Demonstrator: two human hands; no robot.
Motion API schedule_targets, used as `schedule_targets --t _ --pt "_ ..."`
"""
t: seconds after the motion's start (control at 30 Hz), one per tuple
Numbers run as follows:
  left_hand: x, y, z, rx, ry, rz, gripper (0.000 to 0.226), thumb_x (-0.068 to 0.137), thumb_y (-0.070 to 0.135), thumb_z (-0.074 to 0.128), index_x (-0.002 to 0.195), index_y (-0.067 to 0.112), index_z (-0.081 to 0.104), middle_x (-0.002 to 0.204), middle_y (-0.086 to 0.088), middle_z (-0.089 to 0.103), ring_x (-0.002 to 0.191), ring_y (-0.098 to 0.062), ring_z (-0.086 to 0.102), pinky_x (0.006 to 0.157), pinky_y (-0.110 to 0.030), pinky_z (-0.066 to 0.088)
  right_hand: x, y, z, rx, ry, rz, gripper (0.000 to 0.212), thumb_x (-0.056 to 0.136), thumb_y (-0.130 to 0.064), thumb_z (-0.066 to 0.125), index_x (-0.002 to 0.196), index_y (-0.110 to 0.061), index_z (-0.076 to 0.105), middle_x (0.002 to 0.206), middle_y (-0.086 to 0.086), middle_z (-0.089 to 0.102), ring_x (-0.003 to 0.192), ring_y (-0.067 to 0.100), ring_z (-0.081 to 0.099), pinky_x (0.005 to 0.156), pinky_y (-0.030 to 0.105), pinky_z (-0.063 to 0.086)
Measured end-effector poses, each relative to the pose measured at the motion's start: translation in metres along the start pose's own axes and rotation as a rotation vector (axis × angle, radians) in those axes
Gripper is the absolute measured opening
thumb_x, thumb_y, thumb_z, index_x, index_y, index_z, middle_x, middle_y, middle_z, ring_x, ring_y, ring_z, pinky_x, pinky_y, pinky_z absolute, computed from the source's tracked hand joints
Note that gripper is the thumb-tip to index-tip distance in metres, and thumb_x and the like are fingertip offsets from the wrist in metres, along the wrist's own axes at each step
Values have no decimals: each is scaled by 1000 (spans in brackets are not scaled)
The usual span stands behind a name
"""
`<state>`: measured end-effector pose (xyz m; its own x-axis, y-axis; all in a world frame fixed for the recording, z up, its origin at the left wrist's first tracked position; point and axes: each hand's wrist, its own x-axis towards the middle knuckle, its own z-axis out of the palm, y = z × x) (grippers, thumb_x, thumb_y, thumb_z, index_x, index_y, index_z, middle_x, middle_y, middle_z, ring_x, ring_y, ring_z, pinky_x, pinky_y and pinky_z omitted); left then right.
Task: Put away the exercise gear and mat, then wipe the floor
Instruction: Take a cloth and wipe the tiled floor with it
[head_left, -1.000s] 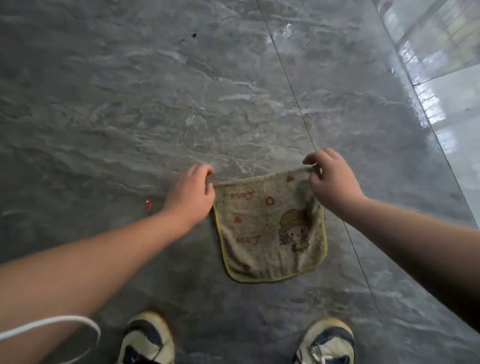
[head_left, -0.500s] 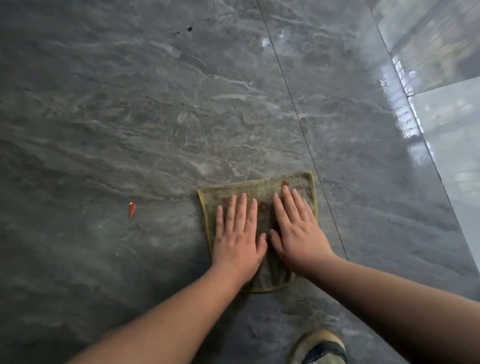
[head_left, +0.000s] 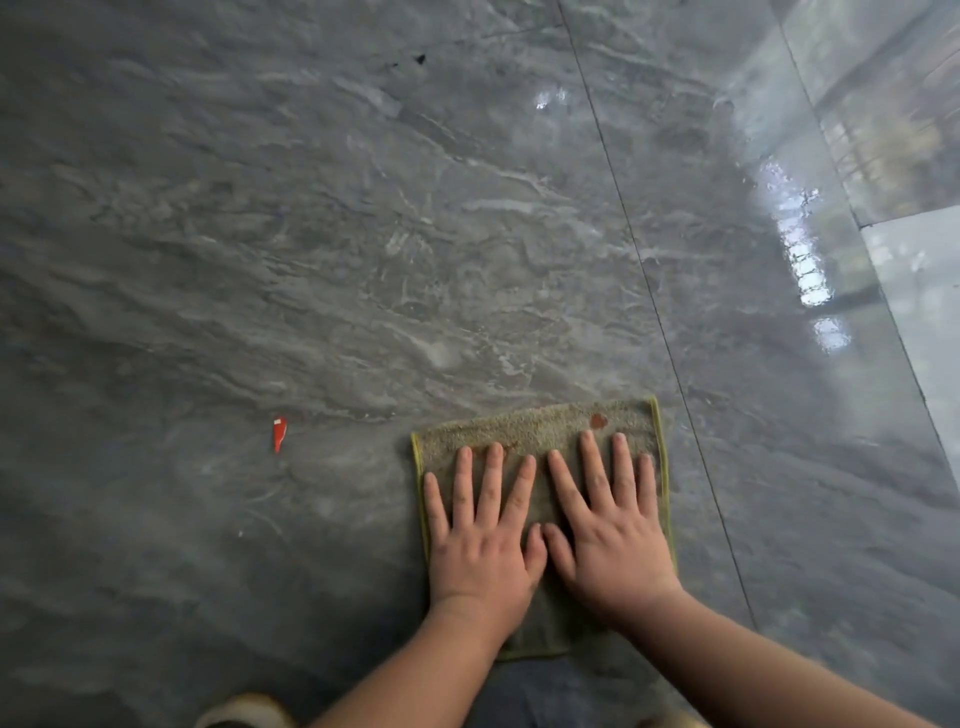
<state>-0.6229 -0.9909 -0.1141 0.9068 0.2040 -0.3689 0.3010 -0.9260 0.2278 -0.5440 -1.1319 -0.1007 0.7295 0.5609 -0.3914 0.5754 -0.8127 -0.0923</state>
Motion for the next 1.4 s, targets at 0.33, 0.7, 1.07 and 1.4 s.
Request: schedule_targets --t 0.33,0.7,1.07,1.4 --pt "45 -24 -22 5 104 -70 73 85 51 41 153 35 21 162 -5 17 149 -34 14 115 -67 7 55 -17 -14 36 62 22 69 93 -56 35 155 -37 13 164 4 10 151 35 -3 117 62 5" --pt "172 -82 -86 34 201 -107 68 89 52 28 153 40 8 165 1 8 151 -28 2 116 -62 0 198 -34 -73 51 133 15 66 94 -60 21 154 -43 -2 165 -1 -3 150 28 -15 119 57 -7" --pt "294 -113 -136 62 276 -123 65 92 52 20 153 42 1 165 4 -1 151 -26 -7 116 -60 -4 324 -25 -121 56 199 -3 63 95 -59 16 153 -44 -3 165 -4 -5 150 26 -15 118 56 -9" --pt "385 -130 -179 27 302 -221 64 93 47 20 153 40 1 165 2 -3 150 -27 -7 115 -61 -6 433 -16 -167 25 217 -76 64 93 -60 15 153 -45 0 165 -6 -3 151 25 -12 119 55 -6"
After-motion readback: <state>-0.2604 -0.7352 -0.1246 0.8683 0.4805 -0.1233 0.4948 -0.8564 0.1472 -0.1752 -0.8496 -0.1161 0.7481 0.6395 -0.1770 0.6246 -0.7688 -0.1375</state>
